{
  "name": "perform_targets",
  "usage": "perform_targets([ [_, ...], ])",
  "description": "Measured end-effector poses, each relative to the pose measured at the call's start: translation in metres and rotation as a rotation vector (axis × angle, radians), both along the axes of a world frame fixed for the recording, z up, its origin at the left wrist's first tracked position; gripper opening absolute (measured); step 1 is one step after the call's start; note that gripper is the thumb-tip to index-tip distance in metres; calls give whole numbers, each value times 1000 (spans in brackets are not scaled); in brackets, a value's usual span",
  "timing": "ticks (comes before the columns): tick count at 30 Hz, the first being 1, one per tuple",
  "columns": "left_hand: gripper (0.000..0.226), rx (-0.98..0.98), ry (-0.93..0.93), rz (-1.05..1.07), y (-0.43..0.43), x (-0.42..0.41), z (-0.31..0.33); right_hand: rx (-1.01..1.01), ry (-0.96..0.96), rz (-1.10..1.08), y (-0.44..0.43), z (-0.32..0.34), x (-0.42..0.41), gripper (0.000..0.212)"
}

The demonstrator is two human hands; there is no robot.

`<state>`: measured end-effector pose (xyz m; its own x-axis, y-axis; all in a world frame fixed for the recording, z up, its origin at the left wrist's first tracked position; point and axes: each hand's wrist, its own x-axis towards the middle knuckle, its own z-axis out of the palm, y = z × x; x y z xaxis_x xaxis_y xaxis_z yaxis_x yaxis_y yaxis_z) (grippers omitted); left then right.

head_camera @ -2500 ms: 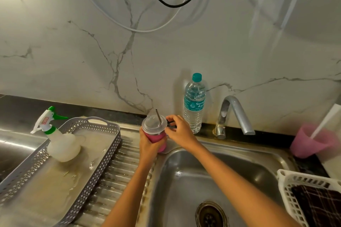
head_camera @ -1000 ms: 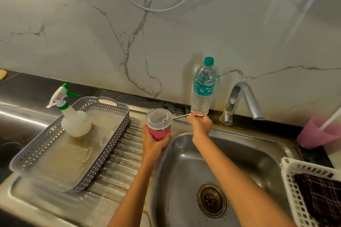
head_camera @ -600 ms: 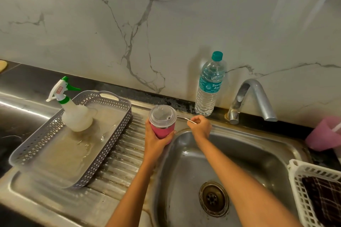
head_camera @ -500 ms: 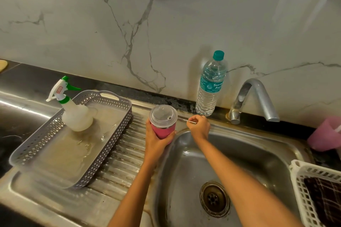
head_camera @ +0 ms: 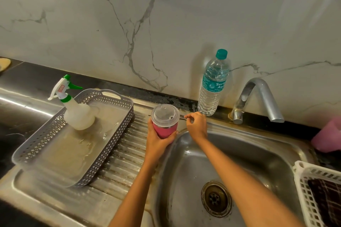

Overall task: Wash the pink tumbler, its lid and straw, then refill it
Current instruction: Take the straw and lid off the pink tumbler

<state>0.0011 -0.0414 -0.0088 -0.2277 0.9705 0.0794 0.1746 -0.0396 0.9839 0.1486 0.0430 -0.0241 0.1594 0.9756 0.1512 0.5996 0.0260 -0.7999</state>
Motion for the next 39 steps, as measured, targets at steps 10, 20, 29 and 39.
perform_targets([
  [10, 84, 33, -102, -158, -33, 28, 28, 37, -40, 459, -81, 110, 23, 61],
  [20, 72, 42, -7, -281, -87, 74, 33, 164, -216, 331, -144, 115, 55, 69],
  [29, 86, 14, 87, -391, -94, 69, 37, 167, -134, 391, -155, 112, 68, 67],
  [39, 80, -123, -11, -628, -97, 47, 40, -117, 129, 723, -147, 142, 75, 45],
])
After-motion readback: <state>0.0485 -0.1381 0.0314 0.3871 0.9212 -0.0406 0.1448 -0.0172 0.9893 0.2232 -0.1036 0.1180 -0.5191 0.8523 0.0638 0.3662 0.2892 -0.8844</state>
